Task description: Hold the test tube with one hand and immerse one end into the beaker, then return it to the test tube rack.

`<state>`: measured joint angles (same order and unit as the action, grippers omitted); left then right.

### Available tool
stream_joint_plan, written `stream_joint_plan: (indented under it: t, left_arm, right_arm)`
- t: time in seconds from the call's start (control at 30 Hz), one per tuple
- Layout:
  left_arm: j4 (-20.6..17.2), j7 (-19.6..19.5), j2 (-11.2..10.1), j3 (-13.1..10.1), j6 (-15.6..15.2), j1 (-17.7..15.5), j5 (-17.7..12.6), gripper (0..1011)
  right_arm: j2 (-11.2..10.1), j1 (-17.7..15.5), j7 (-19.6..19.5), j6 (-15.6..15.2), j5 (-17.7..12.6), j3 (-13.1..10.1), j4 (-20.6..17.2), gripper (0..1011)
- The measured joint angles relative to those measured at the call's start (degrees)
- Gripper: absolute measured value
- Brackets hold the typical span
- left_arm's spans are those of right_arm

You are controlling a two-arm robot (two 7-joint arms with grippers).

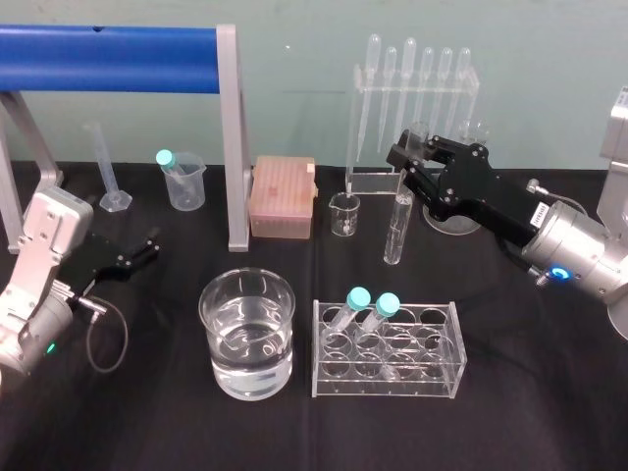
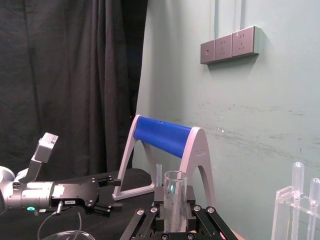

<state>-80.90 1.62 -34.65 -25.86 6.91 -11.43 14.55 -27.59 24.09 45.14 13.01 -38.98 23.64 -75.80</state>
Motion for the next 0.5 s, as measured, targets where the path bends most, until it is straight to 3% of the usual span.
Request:
stream_joint_plan:
  t: [0.5]
  left_arm:
    - [0.0,0.0,0.0,0.0,0.0,0.0,0.0,1000]
  right_arm:
    - [-0.1,-0.1,-0.1,0.0,-0.1,-0.1,-0.1,226]
